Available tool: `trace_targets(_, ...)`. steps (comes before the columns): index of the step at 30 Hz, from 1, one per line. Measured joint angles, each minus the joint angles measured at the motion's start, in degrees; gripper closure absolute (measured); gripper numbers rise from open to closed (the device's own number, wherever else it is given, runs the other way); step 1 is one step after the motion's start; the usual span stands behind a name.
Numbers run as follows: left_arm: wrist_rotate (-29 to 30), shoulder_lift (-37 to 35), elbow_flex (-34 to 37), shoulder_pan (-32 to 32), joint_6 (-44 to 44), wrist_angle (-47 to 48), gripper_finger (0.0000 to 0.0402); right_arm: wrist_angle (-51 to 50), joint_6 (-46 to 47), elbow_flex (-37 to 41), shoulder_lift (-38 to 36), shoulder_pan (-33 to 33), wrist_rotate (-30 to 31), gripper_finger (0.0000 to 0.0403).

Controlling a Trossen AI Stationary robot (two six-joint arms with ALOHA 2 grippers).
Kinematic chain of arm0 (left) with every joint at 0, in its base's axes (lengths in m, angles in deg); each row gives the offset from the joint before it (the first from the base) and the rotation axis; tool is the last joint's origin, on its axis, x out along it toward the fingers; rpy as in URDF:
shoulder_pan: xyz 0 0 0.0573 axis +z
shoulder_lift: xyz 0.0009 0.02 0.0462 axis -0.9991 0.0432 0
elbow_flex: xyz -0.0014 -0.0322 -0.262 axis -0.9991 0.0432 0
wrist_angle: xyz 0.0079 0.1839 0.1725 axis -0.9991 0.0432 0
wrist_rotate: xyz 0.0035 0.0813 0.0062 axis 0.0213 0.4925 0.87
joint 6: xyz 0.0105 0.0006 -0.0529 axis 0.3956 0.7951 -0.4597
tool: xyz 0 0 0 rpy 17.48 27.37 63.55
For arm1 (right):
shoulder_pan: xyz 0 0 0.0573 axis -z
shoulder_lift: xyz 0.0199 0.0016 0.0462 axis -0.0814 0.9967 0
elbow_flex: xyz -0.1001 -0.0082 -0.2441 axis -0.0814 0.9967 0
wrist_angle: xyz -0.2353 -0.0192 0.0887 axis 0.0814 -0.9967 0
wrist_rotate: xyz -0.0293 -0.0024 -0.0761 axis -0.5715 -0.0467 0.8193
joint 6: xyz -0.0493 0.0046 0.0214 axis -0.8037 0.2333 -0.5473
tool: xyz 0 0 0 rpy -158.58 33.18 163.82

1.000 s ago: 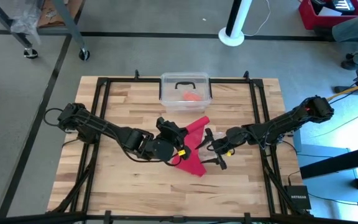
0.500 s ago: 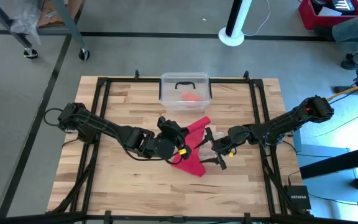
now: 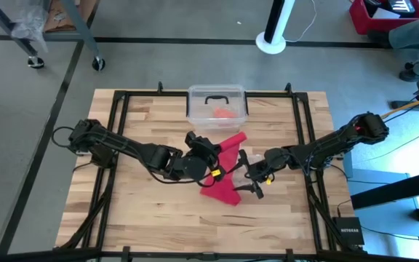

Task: Roll bandage
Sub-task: Roll the red bandage

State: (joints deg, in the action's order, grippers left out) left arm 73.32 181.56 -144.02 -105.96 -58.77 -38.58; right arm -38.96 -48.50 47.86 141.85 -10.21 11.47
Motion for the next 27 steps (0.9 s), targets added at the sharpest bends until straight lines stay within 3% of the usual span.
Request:
trace_targets(9, -7.64, 0.0, 0.02, 2.25, 3.56, -1.33, 0.0398, -0.48, 0.25, 0.0, 0.0, 4.23, 0.24, 0.0109)
trace_targets(16, -10.95, -1.35, 0.07, 2.74, 12.97, -6.35, 0.0398, -2.71, 0.51, 0.02, 0.0, 6.03, 0.31, 0.0109)
trace_targets(22, -11.76, -3.72, 0.07, 1.54, 20.31, -5.79, 0.0398, -4.03, 3.53, 0.02, -0.24, 5.91, 1.27, 0.0109)
trace_targets(27, -11.72, -6.86, 0.07, -0.34, 27.01, -5.88, 0.0398, -8.54, 5.03, 0.02, -4.59, 5.91, 1.3, 0.0109)
